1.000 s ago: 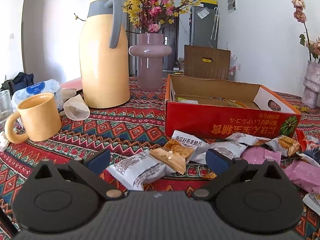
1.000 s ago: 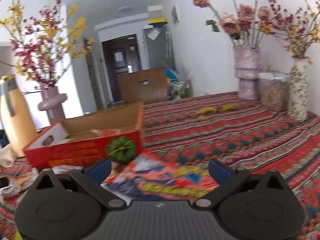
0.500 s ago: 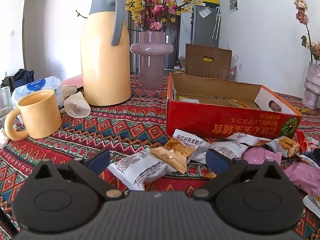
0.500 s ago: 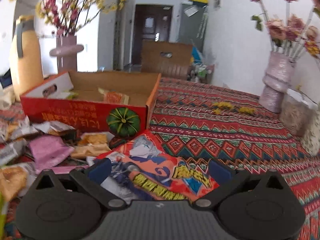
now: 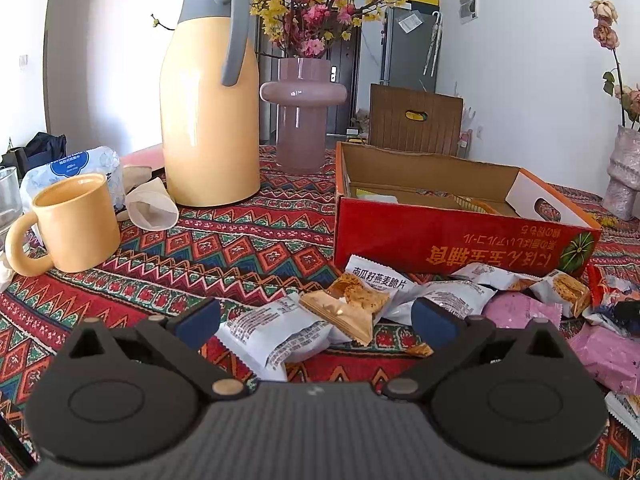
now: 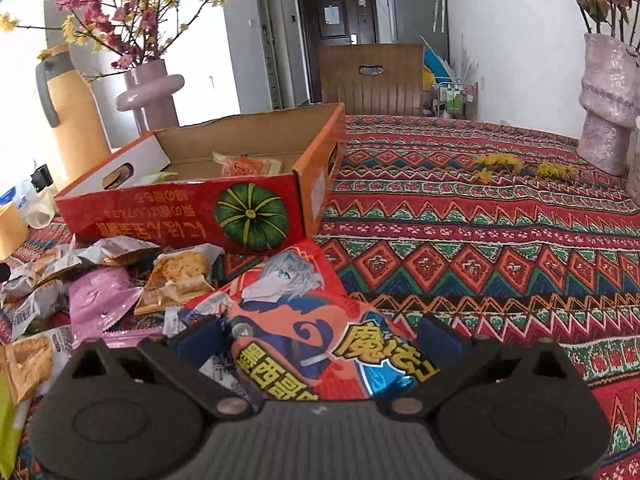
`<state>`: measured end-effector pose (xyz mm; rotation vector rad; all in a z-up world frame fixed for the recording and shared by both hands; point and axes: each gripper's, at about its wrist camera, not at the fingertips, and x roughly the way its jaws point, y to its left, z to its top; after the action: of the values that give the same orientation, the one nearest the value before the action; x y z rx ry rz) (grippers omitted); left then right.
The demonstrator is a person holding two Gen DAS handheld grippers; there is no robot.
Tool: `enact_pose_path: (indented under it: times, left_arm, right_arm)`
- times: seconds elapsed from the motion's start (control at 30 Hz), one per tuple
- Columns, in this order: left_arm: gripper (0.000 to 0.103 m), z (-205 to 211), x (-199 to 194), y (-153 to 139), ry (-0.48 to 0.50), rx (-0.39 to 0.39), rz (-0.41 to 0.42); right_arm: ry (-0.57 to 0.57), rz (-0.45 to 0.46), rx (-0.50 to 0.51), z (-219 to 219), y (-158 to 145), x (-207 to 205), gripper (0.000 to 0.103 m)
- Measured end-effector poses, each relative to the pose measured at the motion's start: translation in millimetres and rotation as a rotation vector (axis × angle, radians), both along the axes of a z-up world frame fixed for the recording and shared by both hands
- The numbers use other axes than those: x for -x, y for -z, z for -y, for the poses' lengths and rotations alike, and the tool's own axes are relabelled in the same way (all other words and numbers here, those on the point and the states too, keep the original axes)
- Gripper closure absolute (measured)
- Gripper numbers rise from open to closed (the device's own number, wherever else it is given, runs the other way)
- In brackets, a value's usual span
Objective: Organize snacks
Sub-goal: 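Grasp the blue-orange chip bag with right tool while left grasps white cracker packet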
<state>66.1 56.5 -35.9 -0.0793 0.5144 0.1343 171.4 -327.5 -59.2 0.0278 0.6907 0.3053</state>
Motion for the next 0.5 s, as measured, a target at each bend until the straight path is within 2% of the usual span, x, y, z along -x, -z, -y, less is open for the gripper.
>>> enact_pose_path:
  times: [0.33, 0.43, 0.5]
  left_arm:
    - [0.0, -0.7, 0.7, -0.9, -0.003, 0.004, 0.003]
    - [0.0, -1.4, 1.0, -1.2, -0.004, 0.008, 0.004]
    - [0.0, -1.4, 1.1, -1.1, -0.004, 0.007, 0.004]
  right_arm:
    - [-0.006, 0.016, 0.041, -6.3, 2.1, 5.3, 0.0]
    - [0.0, 0.043, 0.061, -9.3, 1.5, 15.3, 0.008]
    - [0.005, 0.069, 0.077, -10.8, 0.3, 25.3, 0.019]
